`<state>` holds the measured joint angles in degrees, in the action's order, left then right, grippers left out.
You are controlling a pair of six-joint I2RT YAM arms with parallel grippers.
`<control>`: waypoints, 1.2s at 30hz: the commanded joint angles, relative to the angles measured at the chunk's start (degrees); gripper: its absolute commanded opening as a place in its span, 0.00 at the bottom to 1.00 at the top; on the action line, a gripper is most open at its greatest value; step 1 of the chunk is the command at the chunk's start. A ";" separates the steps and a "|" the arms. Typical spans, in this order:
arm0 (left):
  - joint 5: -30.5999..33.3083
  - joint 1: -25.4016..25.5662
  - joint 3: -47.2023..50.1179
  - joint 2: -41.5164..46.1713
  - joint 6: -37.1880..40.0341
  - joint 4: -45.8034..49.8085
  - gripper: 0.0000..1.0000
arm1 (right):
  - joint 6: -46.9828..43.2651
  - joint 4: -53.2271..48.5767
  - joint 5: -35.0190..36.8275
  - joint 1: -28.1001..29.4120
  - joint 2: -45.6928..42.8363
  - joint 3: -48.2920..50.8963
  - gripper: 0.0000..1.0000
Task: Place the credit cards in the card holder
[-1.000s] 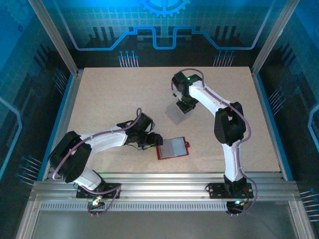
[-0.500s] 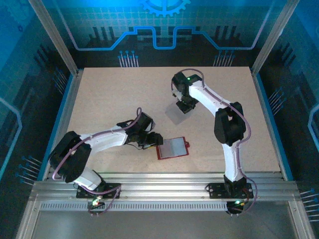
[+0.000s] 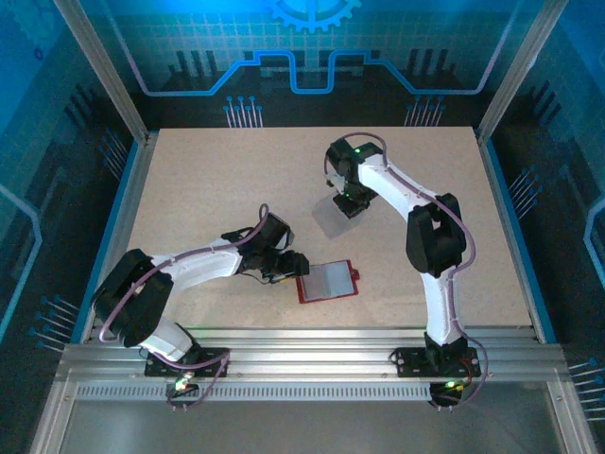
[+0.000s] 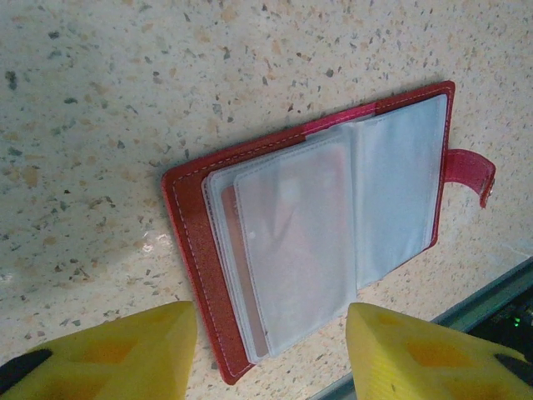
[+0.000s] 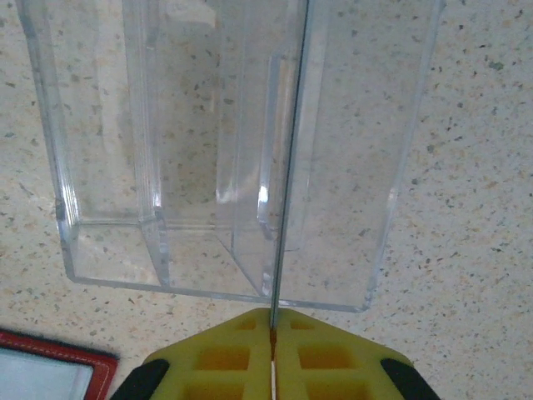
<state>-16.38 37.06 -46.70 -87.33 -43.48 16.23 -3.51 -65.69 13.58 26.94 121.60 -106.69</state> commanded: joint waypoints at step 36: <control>-0.86 -0.50 -1.30 -1.00 0.59 1.17 0.52 | 1.49 -1.98 -6.95 -0.06 -3.47 3.12 0.17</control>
<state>-16.38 36.91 -47.22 -87.44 -43.48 16.38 -2.37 -66.39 7.03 26.96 120.44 -104.31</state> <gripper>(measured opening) 0.522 0.174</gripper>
